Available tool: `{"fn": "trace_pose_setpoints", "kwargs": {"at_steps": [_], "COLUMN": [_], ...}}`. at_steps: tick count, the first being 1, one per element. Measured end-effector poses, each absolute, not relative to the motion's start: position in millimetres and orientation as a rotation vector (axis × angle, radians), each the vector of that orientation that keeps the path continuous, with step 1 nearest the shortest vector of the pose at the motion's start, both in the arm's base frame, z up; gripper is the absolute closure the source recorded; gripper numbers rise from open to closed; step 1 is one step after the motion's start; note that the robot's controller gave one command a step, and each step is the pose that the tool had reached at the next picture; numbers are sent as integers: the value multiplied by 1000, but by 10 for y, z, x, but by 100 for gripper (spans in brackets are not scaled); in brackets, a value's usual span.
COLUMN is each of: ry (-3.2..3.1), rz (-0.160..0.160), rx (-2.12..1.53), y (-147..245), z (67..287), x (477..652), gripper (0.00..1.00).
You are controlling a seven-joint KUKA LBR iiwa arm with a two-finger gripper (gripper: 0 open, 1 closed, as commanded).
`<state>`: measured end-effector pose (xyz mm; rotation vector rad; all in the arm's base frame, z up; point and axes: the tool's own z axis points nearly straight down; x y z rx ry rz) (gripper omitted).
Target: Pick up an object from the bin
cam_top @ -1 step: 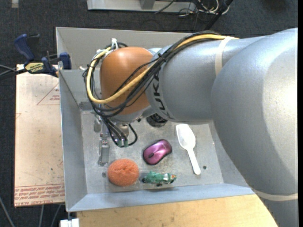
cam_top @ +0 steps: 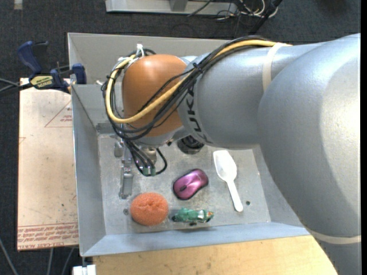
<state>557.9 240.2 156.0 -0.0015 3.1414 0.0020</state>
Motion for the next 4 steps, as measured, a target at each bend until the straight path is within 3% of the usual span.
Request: {"fn": "trace_pose_setpoints", "kwargs": {"at_steps": [1,2,3,4], "ry": [3139,3143,3140,3140], "rz": [6,-4,11,11], "rx": [-57,80,-104,-104], "y": [1979,1728,1616,1616], "z": [1320,1045,729,729], "x": [5286,5157,5204,5204], "gripper": [0,0,100,100]}}
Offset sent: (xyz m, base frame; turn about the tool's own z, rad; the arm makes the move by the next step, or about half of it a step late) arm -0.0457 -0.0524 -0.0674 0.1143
